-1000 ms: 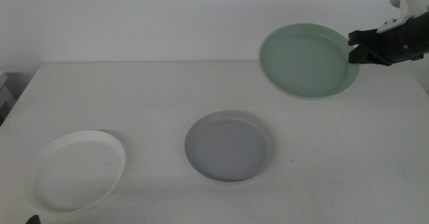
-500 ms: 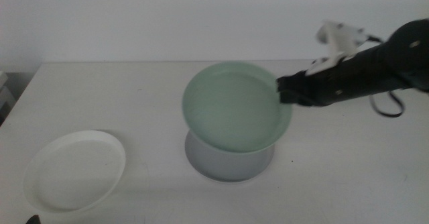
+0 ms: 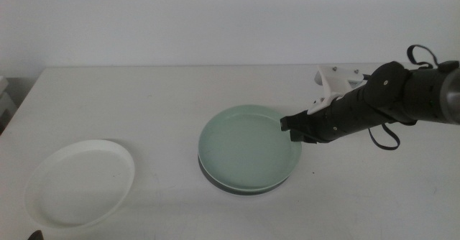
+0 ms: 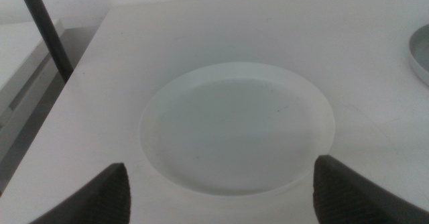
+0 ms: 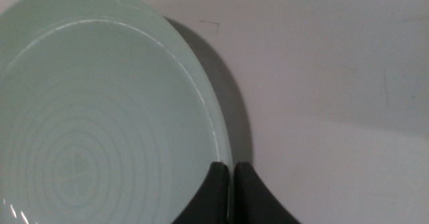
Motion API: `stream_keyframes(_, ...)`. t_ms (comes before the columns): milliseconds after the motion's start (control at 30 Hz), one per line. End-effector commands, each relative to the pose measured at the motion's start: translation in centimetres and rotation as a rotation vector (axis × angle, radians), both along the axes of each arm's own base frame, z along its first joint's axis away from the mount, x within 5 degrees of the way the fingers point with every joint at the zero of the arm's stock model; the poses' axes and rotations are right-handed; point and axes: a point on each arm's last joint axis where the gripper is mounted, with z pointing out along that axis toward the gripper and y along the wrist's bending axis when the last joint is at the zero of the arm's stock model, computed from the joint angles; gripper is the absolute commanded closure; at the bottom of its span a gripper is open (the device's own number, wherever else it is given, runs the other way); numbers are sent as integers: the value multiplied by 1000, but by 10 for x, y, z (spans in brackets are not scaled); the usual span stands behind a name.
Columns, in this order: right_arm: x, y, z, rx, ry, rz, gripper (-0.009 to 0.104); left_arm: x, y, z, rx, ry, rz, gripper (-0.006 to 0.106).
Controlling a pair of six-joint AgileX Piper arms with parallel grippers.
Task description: Stack the three bowls on top of each other.
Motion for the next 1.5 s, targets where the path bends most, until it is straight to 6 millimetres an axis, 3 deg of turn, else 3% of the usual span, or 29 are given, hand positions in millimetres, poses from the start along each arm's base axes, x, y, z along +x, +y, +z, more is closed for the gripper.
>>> stream_keyframes(0, 6, 1, 22, 22, -100, -18, 95, 1, 0, 9, -10, -92, 3, -4)
stream_keyframes(167, 6, 2, 17, 28, -72, -18, 90, 1, 0, 9, -10, -92, 3, -4)
stream_keyframes(367, 7, 5, 26, 50, -75, -8, 63, 1, 0, 9, -10, -92, 3, -4)
stream_keyframes(533, 3, 3, 59, 108, -85, 20, 41, 1, 0, 9, -10, -92, 3, -4)
stream_keyframes(667, -13, -8, 100, 108, -199, 73, 39, 1, 0, 9, -10, -92, 3, -4)
stream_keyframes(800, -45, -23, 137, 92, -311, 142, 41, 1, 0, 9, -10, -92, 3, -4)
stream_keyframes(933, -89, -37, 159, 82, -409, 181, 43, 1, 0, 9, -9, -92, 3, -4)
stream_keyframes(1233, -184, -66, 165, 74, -564, 213, 43, 1, 0, 9, -9, -92, 3, -4)
stream_keyframes(1467, -226, -79, 158, 94, -631, 206, 43, 1, 0, 9, -9, -92, 3, -4)
